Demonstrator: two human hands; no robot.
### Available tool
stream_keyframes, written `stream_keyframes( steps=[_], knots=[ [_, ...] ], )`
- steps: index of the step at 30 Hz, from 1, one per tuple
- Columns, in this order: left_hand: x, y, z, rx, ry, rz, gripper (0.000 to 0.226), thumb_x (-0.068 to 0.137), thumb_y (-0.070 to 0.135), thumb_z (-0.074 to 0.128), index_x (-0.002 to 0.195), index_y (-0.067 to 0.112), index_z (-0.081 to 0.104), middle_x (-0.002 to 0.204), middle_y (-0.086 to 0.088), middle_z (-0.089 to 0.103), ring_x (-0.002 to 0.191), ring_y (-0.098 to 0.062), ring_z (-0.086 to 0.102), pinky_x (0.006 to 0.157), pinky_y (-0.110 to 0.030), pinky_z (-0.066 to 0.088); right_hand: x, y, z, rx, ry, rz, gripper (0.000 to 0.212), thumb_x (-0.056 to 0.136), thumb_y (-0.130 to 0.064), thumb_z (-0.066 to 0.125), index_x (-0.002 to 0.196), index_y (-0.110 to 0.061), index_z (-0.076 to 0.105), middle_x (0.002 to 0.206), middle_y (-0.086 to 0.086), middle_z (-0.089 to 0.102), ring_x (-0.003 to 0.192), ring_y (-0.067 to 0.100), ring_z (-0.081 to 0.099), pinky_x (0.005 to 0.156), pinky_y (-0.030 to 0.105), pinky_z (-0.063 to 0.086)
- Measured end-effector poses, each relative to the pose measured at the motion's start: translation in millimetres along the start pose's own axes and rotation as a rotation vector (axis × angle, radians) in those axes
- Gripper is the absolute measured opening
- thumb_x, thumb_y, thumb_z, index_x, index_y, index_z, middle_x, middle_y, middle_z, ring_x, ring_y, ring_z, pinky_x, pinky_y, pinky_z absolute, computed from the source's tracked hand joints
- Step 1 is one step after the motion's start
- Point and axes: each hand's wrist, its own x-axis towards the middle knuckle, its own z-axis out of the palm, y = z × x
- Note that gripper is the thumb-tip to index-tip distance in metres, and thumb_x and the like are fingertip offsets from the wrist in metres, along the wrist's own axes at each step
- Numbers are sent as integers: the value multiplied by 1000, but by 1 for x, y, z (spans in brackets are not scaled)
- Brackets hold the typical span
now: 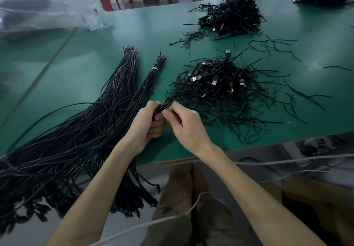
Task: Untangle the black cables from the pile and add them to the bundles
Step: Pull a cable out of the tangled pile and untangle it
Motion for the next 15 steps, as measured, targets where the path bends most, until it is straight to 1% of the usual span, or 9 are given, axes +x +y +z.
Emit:
stream_keyframes(
  steps=[3,6,9,12,15],
  knots=[
    [1,-3,-1,14,22,8,43,98,40,42,58,23,43,51,4,26,42,-15,17,38,-23,20,0,0,0,-8,6,-8,24,108,-24,52,91,-10,61,72,-18,54,63,6,54,60,21,39],
    [1,-8,0,12,62,62,42,100,44,49,66,19,52,56,-1,38,44,-17,29,41,-25,26,0,0,-1,-30,23,-21,24,108,-22,53,88,-10,58,67,-15,49,59,9,49,59,19,35],
    [1,-8,-1,42,82,173,32,104,34,50,81,14,58,64,-4,49,47,-20,43,42,-29,34,0,2,0,-69,50,-30,25,107,-23,53,86,-11,55,67,-14,48,58,11,47,57,21,34],
    [-1,-7,-1,101,118,244,25,106,26,50,98,7,62,67,-7,54,50,-22,49,41,-29,38,0,4,1,-91,82,-23,26,108,-24,52,85,-12,54,65,-13,46,58,10,46,57,21,32],
    [-7,-3,0,99,126,303,20,108,21,50,107,8,65,74,-14,57,53,-24,56,43,-30,46,1,4,1,-104,106,-26,26,108,-25,51,84,-14,51,64,-15,44,57,9,45,57,24,32]
  ],
)
